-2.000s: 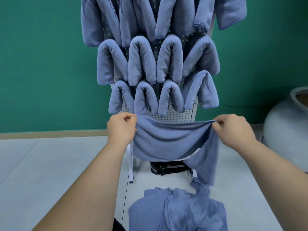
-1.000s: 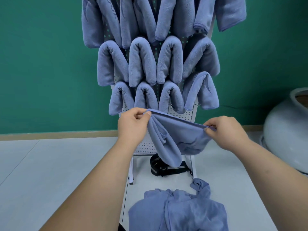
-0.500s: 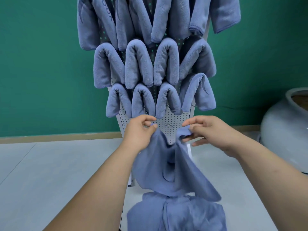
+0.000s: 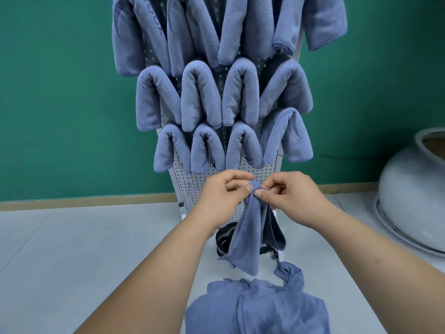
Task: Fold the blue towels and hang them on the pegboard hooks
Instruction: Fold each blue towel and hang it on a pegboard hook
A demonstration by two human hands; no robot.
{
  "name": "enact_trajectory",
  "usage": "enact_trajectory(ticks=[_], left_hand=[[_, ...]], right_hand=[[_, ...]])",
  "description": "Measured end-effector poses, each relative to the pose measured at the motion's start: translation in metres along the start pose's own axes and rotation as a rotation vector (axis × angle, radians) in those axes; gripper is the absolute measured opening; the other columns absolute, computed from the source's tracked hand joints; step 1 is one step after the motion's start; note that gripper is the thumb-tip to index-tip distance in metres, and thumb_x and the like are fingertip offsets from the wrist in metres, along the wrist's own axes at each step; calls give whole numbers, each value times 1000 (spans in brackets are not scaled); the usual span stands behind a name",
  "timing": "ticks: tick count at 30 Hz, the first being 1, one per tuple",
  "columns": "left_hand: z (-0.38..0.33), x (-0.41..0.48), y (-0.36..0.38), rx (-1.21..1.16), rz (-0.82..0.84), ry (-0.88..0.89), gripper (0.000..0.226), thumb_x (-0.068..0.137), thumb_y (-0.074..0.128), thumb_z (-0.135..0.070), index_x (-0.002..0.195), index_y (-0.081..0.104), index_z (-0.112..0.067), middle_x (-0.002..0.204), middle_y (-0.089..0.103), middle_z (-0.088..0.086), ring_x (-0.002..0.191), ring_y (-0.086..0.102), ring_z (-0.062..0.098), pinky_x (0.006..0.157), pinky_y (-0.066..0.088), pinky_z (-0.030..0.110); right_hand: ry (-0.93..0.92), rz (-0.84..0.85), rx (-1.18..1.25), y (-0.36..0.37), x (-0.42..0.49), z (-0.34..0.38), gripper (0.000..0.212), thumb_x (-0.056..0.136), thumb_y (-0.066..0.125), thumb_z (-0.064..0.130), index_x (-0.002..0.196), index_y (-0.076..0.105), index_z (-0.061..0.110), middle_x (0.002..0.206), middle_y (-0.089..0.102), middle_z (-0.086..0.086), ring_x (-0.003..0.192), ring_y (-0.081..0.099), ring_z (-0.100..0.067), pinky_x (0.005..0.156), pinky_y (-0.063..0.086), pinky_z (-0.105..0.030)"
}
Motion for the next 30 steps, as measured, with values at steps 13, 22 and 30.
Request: enact_trajectory(ticks=[13,22,30], left_hand=[[-7,-3,9,7,109,76,28,94,76,-1,118,71,-13,97,79,11,75,61,8,79,53,19],[-1,1,6,143,72,91,19,96,71,-1,107,72,-17,94,80,5,78,64,7,79,52,20],[6,1,6,336,79,86,6,90,83,-22,96,82,-23,86,79,-7,77,69,4,80,58,23]], right_hand=[[81,36,277,-6,-2,-10,22,86,87,37,79,77,18,70,67,3,68,55,-11,73,50,-32],[117,199,303,7,-4,-12,12,93,81,30,101,79,22,76,65,-1,73,55,-12,75,49,-32],[31,117,35,9,-1,-11,14,83,89,27,80,76,24,68,73,2,57,53,-6,66,47,-27]])
Point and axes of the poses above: each hand's wrist, its own x-axis towards the middle knuckle, its own y-axis out of the palm, z = x × y, the point moved 8 cm from there along x, towards the middle knuckle
